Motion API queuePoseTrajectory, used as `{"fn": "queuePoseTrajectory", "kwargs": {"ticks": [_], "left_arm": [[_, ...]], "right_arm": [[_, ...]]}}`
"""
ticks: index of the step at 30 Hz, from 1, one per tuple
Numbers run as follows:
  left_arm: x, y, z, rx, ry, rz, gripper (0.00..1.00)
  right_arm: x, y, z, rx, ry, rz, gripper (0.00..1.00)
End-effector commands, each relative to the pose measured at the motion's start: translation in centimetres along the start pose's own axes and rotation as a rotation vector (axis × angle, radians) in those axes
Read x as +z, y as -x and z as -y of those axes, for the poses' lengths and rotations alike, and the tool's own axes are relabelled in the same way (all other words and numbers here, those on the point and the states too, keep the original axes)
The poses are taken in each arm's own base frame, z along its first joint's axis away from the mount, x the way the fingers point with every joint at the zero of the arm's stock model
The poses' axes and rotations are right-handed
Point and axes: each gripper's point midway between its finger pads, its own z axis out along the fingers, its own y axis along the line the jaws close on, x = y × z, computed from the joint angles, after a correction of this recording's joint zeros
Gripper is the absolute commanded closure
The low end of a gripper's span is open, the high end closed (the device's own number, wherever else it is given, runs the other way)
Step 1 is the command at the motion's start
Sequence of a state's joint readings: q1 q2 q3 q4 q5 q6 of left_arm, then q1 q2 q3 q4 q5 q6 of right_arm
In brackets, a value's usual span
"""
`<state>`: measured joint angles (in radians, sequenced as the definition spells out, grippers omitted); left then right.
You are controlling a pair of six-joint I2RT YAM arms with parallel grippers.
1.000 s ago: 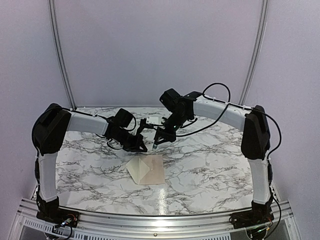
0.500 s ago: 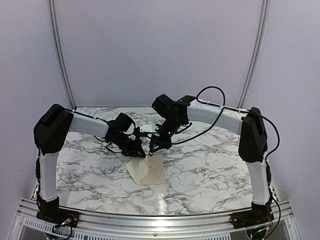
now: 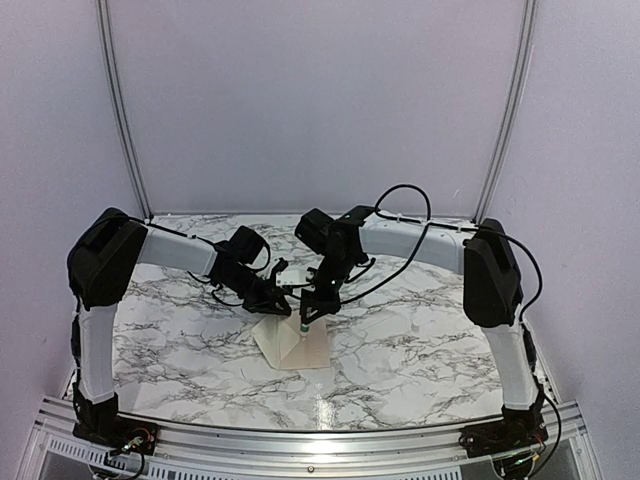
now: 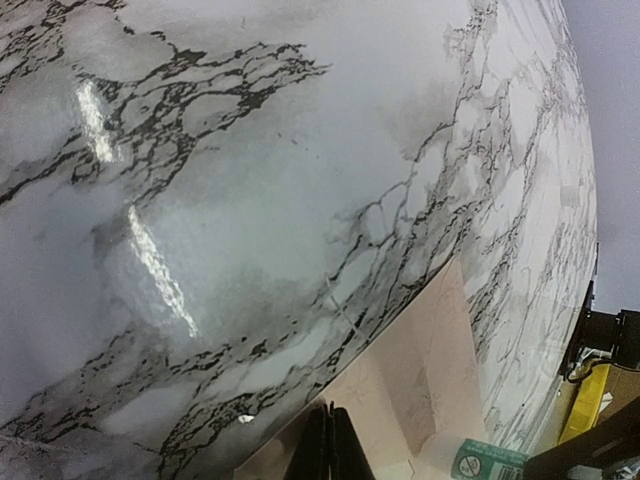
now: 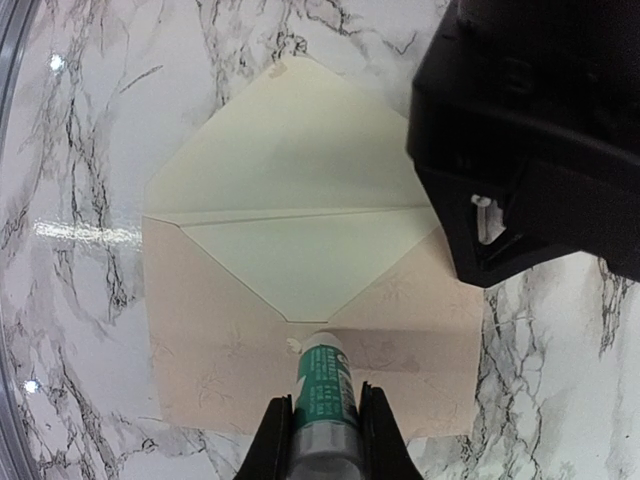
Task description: Place the letter into the envelope and seal it
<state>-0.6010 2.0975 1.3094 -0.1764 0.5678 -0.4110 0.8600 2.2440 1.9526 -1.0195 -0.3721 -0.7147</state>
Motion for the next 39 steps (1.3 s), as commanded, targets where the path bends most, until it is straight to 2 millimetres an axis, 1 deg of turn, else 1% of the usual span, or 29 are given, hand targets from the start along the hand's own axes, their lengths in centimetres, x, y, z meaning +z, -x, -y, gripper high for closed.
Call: {"fn": "queuePoseTrajectory", "kwargs": {"ticks": [1, 8, 11, 20, 26, 36, 39], "left_arm": [[1.3, -2.0, -2.1, -0.049, 0.043, -0.063, 1.00], [1.2, -2.0, -2.1, -0.045, 0.045, -0.062, 1.00], [1.3, -2.2, -2.2, -0.048, 0.047, -0.065, 1.00], [1.2, -2.0, -2.2, -0.048, 0.050, -0.061, 1.00], [1.3, -2.0, -2.3, -0.049, 0.056, -0.060, 1.00], [1.4, -2.0, -2.4, -0.049, 0.056, -0.062, 1.00], [1.4, -2.0, -2.2, -0.046, 0.048, -0.063, 1.00]], "right_arm": [[0.1, 0.4, -0.2, -0.022, -0.015, -0.018, 1.00], [1.0, 0.0, 0.0, -0.023, -0.020, -0.045, 1.00], [1.2, -0.2, -0.4, -0.021, -0.001, -0.052, 1.00], [2.0, -1.2, -2.7, -0.029, 0.079, -0.096, 1.00], [1.9, -1.1, -4.0, -0.031, 0.128, -0.093, 1.00], [1.7, -0.8, -4.6, -0.034, 0.158, -0.078, 1.00], [1.7, -0.7, -3.9, -0.035, 0.118, -0.075, 1.00]]}}
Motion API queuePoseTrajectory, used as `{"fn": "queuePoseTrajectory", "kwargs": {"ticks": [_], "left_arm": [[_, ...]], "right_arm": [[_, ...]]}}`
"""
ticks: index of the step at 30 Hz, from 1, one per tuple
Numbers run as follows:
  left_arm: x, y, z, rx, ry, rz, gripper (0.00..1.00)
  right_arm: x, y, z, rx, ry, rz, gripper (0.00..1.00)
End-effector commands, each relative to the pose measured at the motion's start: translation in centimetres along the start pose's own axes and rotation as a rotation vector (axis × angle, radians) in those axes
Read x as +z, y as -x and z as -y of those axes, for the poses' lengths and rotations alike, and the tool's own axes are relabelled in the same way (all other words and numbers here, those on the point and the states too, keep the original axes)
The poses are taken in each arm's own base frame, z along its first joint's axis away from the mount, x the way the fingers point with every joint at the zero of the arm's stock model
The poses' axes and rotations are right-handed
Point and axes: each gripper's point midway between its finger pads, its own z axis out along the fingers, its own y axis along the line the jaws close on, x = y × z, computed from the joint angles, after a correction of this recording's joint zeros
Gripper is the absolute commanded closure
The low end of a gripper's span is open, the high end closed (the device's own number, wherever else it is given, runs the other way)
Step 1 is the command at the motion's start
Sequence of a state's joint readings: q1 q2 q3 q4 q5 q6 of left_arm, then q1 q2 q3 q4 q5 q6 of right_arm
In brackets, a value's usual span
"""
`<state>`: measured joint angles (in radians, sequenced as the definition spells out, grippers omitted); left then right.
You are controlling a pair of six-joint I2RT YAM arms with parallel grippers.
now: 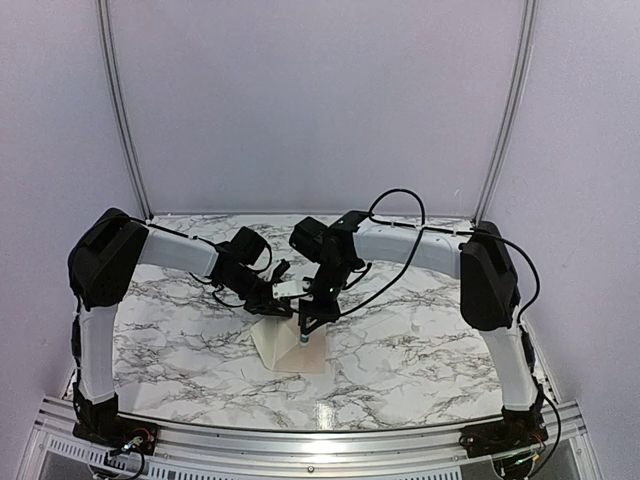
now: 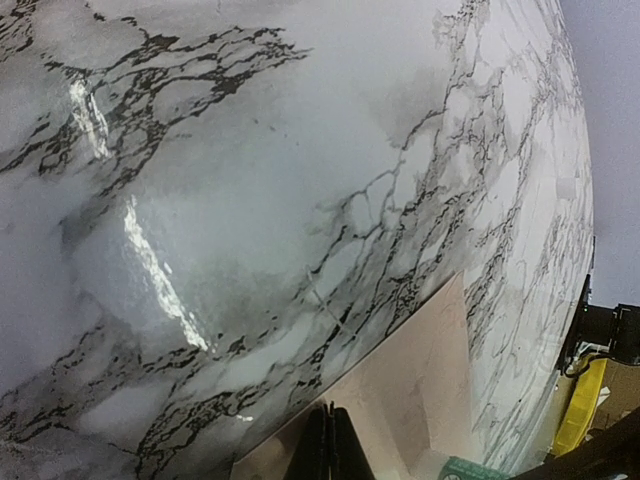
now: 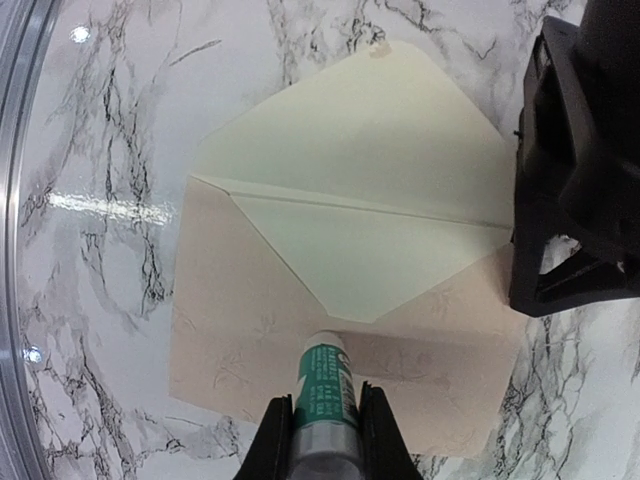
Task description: Place the letter into the envelope and seal it
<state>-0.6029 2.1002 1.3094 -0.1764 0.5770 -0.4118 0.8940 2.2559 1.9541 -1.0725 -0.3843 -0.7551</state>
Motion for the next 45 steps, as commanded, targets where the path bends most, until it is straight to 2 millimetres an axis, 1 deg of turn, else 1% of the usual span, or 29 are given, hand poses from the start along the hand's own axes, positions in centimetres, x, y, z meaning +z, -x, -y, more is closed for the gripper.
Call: {"fn": "queuePoseTrajectory", "kwargs": {"ticks": [1, 6, 8, 16, 22, 25, 27, 29, 33, 36, 39, 45], "left_arm": [[1.3, -1.8, -2.4, -0.045, 0.055, -0.056, 1.00], [1.4, -1.9, -2.4, -0.045, 0.052, -0.061, 1.00], [1.4, -1.9, -2.4, -0.044, 0.051, -0.063, 1.00], [1.4, -2.0, -2.2, -0.040, 0.043, -0.065, 1.00], [1.5, -1.9, -2.2, -0.038, 0.039, -0.065, 1.00], [1.4, -1.9, -2.2, -0.037, 0.040, -0.064, 1.00], [1.4, -1.9, -2.2, -0.039, 0.041, -0.064, 1.00], [1.4, -1.8, -2.2, -0.039, 0.042, -0.063, 1.00], [1.5, -1.9, -2.2, -0.039, 0.044, -0.064, 1.00], [1.4, -1.8, -2.2, -0.037, 0.045, -0.062, 1.00], [1.5, -1.8, -2.3, -0.041, 0.047, -0.063, 1.00], [1.5, -1.7, -2.4, -0.043, 0.047, -0.062, 1.00]], "right_arm": [[0.8, -0.4, -1.1, 0.017, 0.030, -0.035, 1.00], [0.6, -0.1, 1.6, 0.038, -0.107, -0.047, 1.00], [0.5, 0.0, 2.3, 0.049, -0.134, -0.052, 1.00], [0.1, 0.1, 4.1, 0.069, -0.209, -0.058, 1.00], [-0.2, 0.2, 4.8, 0.078, -0.228, -0.045, 1.00], [-0.1, 0.5, 4.4, 0.078, -0.207, -0.033, 1.00], [0.1, 0.5, 3.7, 0.072, -0.174, -0.029, 1.00], [0.4, 0.4, 2.9, 0.065, -0.137, -0.033, 1.00], [1.2, -0.1, 0.5, 0.051, -0.041, -0.048, 1.00], [1.4, -0.4, -0.5, 0.052, 0.005, -0.056, 1.00], [1.4, -0.7, -1.3, 0.051, 0.029, -0.057, 1.00], [1.5, -0.5, -2.5, 0.043, 0.063, -0.044, 1.00]]}}
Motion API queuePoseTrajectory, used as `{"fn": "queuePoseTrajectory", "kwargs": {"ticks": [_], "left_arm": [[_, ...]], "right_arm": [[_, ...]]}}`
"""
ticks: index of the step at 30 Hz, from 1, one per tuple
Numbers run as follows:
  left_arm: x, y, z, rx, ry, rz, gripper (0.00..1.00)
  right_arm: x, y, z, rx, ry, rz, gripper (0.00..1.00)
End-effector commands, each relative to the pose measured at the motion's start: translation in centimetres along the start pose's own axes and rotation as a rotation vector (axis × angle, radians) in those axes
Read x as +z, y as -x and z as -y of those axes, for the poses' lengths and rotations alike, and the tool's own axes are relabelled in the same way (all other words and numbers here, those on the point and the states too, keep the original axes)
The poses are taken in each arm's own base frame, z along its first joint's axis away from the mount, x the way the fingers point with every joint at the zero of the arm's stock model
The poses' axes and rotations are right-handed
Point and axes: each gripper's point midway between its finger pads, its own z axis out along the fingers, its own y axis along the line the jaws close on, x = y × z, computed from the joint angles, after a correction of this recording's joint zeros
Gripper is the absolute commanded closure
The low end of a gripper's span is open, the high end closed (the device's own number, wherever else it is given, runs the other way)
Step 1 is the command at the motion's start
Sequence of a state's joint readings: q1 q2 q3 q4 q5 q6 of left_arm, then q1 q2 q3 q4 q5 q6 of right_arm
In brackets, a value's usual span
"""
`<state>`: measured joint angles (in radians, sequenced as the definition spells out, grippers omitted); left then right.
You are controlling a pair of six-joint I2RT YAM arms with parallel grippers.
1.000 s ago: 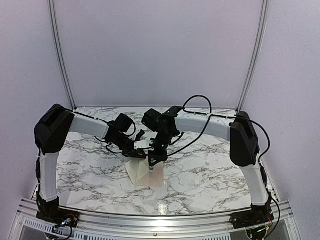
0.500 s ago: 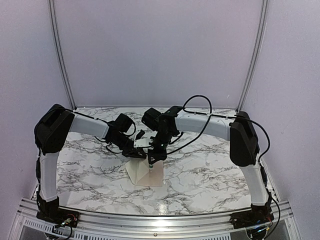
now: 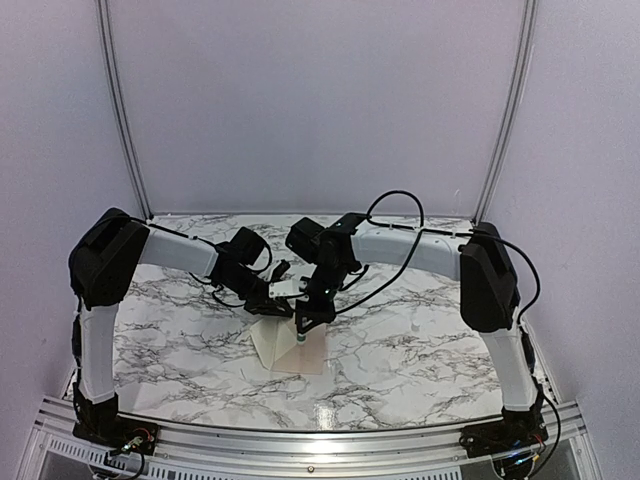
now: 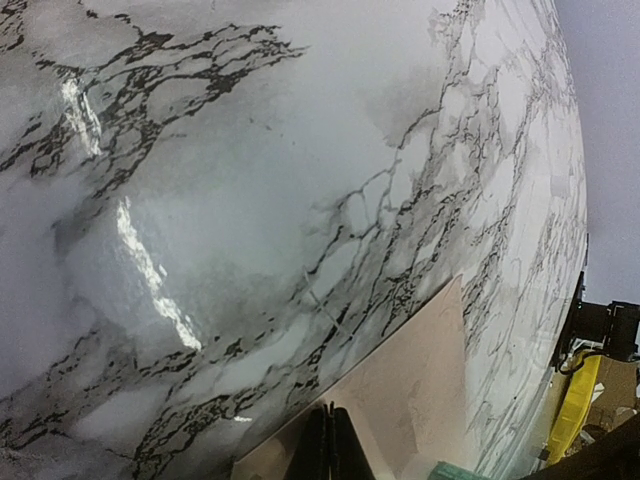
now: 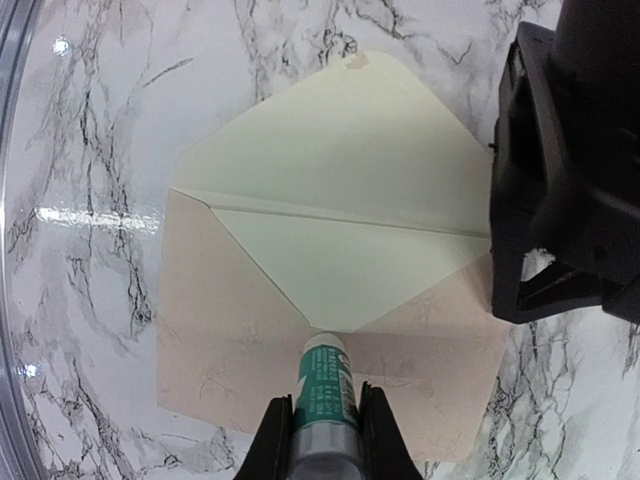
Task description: Place the letter into the envelope and seal it
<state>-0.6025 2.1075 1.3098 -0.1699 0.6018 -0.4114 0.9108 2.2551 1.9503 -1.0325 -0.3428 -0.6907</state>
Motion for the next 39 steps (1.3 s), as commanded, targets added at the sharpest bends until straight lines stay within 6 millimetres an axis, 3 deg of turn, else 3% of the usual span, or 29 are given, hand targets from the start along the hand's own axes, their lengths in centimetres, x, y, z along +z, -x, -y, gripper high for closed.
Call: {"fn": "queuePoseTrajectory", "kwargs": {"ticks": [1, 8, 24, 39], "left_arm": [[1.4, -1.6, -2.7, -0.046, 0.069, -0.054, 1.00], [1.4, -1.6, -2.7, -0.046, 0.070, -0.053, 1.00], [1.5, -1.6, -2.5, -0.037, 0.059, -0.058, 1.00], [1.3, -1.5, -2.2, -0.026, 0.047, -0.056, 1.00]], "right_arm": [[1.0, -1.2, -3.1, 0.002, 0.112, -0.045, 1.00], [1.1, -1.0, -3.6, -0.017, 0.106, -0.058, 1.00], [0.0, -2.1, 1.7, 0.040, -0.109, -0.116, 1.00], [-0.2, -1.9, 3.9, 0.060, -0.175, -0.114, 1.00]]}}
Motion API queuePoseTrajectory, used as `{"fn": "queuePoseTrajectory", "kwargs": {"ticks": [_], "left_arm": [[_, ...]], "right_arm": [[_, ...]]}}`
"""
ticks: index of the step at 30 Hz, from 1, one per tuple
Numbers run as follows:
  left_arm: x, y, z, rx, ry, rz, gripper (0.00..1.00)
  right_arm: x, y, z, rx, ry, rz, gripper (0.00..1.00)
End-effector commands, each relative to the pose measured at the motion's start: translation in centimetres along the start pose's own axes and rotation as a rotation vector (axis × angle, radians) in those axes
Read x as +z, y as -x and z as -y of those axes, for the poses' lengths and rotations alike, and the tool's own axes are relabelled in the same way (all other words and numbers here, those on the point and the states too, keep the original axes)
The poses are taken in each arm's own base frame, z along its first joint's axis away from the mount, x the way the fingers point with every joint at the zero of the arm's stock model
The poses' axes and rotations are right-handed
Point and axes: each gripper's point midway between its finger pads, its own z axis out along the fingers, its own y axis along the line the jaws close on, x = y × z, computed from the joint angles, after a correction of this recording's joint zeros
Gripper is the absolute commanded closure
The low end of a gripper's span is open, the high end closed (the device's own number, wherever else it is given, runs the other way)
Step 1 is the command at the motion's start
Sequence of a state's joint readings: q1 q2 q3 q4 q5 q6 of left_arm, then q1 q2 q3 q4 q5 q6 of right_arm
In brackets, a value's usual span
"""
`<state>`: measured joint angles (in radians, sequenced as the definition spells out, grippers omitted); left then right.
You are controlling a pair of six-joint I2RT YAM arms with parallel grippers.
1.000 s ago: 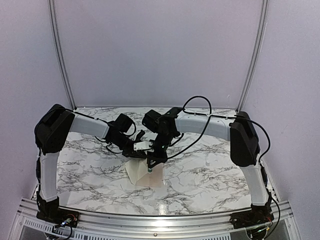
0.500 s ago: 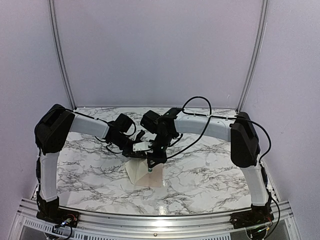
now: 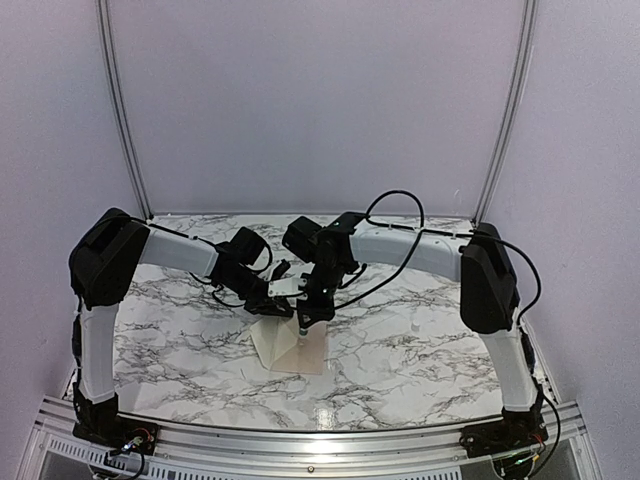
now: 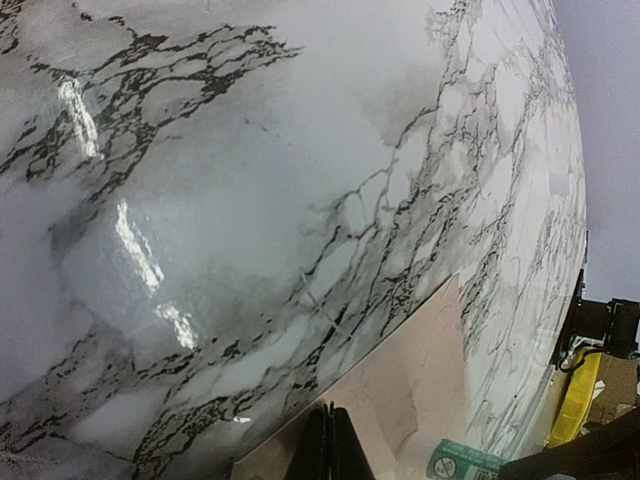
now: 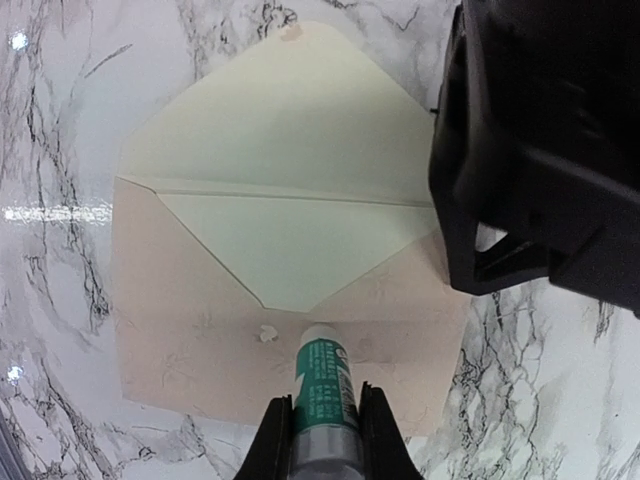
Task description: Place the letter into the envelope and seal it
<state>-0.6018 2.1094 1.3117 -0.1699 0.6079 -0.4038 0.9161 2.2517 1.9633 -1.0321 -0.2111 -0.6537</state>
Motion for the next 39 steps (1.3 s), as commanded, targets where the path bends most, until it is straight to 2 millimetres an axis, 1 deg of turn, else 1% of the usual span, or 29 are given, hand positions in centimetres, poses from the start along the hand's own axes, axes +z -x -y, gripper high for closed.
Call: {"fn": "queuePoseTrajectory", "kwargs": {"ticks": [1, 4, 8, 11, 15, 18, 21, 23, 25, 26, 29, 30, 32, 33, 34, 35, 36, 38, 39], "left_arm": [[1.3, -1.5, -2.2, -0.034, 0.054, -0.055, 1.00], [1.3, -1.3, -2.3, -0.037, 0.055, -0.051, 1.00], [1.3, -1.2, -2.3, -0.036, 0.058, -0.048, 1.00], [1.4, -1.1, -2.4, -0.037, 0.062, -0.048, 1.00], [1.4, -0.7, -2.2, -0.039, 0.058, -0.039, 1.00], [0.6, 0.4, -1.1, -0.020, 0.044, -0.011, 1.00], [-0.8, 2.0, 0.7, 0.003, 0.024, 0.036, 1.00], [-1.9, 3.1, 2.0, 0.016, 0.009, 0.072, 1.00], [-2.8, 3.9, 3.0, 0.026, 0.000, 0.098, 1.00], [-3.2, 4.3, 3.4, 0.033, -0.003, 0.111, 1.00], [-5.5, 5.8, 5.0, 0.068, 0.008, 0.188, 1.00], [-6.6, 6.4, 5.8, 0.092, 0.018, 0.232, 0.97], [-9.4, 7.4, 7.7, 0.157, 0.025, 0.351, 0.86], [-11.0, 7.8, 8.7, 0.197, 0.023, 0.427, 0.81], [-12.6, 8.2, 10.0, 0.241, 0.004, 0.515, 0.76], [-15.4, 8.8, 12.5, 0.307, -0.044, 0.644, 0.69], [-16.1, 8.6, 13.2, 0.336, -0.067, 0.707, 0.65], [-19.0, 7.7, 16.3, 0.419, -0.139, 0.852, 0.58], [-20.0, 7.4, 17.5, 0.448, -0.165, 0.920, 0.53]], "right_arm": [[0.4, -0.9, 2.1, 0.034, -0.056, -0.039, 1.00], [-1.0, 0.3, 1.7, 0.027, -0.046, 0.009, 1.00], [-4.0, 1.7, 1.7, 0.014, -0.073, 0.074, 1.00], [-5.6, 2.3, 1.6, 0.011, -0.084, 0.109, 1.00], [-6.9, 2.4, 1.2, 0.013, -0.085, 0.133, 1.00], [-8.0, 2.0, 1.0, 0.018, -0.085, 0.143, 1.00], [-9.7, 1.4, 1.0, 0.035, -0.083, 0.170, 1.00], [-11.1, 1.1, 0.8, 0.059, -0.060, 0.212, 1.00], [-12.3, 0.7, 0.5, 0.074, -0.034, 0.256, 1.00], [-12.5, 0.3, 0.3, 0.085, -0.021, 0.267, 1.00], [-14.0, -0.5, 0.4, 0.109, -0.018, 0.309, 1.00], [-14.9, -0.7, 0.6, 0.126, -0.013, 0.338, 1.00], [-17.1, -0.6, 0.9, 0.152, 0.008, 0.431, 1.00], [-18.4, -0.8, 1.4, 0.170, -0.001, 0.480, 1.00], [-19.8, -0.5, 1.5, 0.182, 0.018, 0.553, 1.00], [-21.3, -0.6, 1.8, 0.196, 0.021, 0.617, 1.00], [-22.6, -0.6, 2.1, 0.205, 0.021, 0.675, 1.00], [-25.4, -0.7, 2.6, 0.224, 0.030, 0.795, 1.00], [-26.6, -0.7, 2.7, 0.236, 0.052, 0.860, 1.00]]}}
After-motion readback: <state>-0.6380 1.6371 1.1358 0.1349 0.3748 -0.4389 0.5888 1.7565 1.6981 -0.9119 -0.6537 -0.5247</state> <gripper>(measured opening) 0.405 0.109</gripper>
